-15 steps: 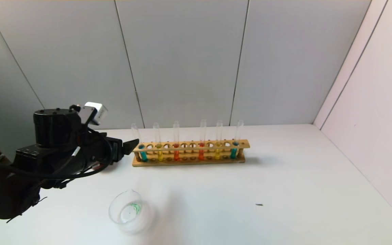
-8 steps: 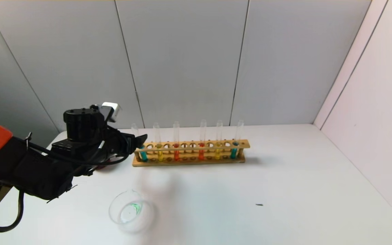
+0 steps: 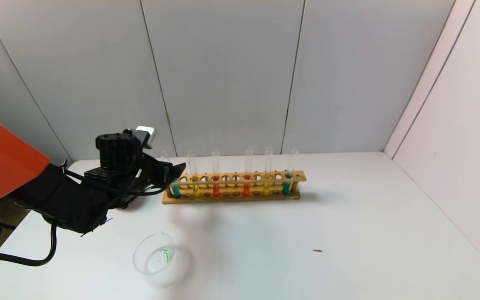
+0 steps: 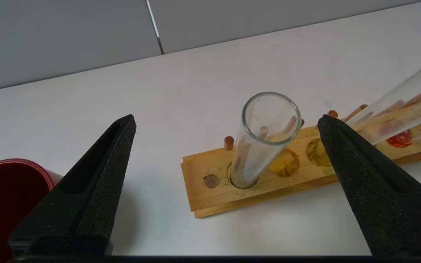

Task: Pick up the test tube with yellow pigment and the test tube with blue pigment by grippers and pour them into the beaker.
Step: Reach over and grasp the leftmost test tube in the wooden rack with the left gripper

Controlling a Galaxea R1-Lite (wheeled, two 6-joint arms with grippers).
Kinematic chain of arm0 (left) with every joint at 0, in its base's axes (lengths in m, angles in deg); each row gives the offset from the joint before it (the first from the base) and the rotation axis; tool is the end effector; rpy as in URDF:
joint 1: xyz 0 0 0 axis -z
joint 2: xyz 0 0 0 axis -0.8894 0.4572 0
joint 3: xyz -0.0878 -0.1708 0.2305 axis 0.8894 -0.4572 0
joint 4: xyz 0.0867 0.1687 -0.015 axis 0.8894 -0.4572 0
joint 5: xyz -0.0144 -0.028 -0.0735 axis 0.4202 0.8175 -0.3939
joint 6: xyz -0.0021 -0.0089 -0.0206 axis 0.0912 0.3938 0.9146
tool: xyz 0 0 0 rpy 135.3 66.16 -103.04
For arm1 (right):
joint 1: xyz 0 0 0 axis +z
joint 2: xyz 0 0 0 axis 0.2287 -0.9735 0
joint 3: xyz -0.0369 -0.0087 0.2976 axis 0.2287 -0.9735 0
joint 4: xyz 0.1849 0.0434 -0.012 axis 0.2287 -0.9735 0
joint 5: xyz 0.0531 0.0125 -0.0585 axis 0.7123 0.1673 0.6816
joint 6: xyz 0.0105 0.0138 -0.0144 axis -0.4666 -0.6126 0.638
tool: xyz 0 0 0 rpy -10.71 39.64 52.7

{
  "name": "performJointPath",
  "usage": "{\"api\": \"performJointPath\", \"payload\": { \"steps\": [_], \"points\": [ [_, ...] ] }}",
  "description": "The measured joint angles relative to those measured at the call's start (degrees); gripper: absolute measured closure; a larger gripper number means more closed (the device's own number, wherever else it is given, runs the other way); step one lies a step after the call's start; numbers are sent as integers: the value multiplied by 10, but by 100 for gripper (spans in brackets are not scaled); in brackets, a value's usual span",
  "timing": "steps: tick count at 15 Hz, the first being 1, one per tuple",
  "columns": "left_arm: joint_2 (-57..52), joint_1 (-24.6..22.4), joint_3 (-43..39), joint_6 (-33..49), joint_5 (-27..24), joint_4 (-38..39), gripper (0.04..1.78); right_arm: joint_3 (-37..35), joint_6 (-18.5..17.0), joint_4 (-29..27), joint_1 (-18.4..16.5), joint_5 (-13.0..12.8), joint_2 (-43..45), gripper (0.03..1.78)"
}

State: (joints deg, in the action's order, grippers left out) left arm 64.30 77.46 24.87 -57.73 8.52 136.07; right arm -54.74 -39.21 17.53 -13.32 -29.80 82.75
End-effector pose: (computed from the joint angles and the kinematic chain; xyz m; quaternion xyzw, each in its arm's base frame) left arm 0.3482 -0.0899 0.1117 0.0222 0.1423 -0.1020 0.9843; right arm -0.0242 -0.0002 0.0759 0.0067 0.0130 -0.0052 0.9999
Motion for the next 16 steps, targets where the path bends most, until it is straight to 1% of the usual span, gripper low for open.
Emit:
{"api": "performJointPath", "payload": {
  "steps": [1,3,5,7,10,11,12,13,16],
  "points": [
    [3,0,3,0,5,0,7,0,0,0,0,0,0,11],
    [8,1,6,-1,10,1,16,0,0,0,0,0,0,11],
    [10,3,5,-2,10,7,35,0,0,0,0,0,0,11],
    [10,6,1,-2,11,20,62,0,0,0,0,0,0,11],
    [9,9,-1,-2,11,21,119,0,0,0,0,0,0,11],
    [9,9,-1,-2,11,21,135,0,0,0,0,0,0,11],
    [9,10,-2,-2,10,21,146,0,0,0,0,0,0,11],
    [9,10,-2,-1,10,21,150,0,0,0,0,0,0,11],
    [9,9,-3,-1,10,21,151,0,0,0,0,0,0,11]
  ]
}}
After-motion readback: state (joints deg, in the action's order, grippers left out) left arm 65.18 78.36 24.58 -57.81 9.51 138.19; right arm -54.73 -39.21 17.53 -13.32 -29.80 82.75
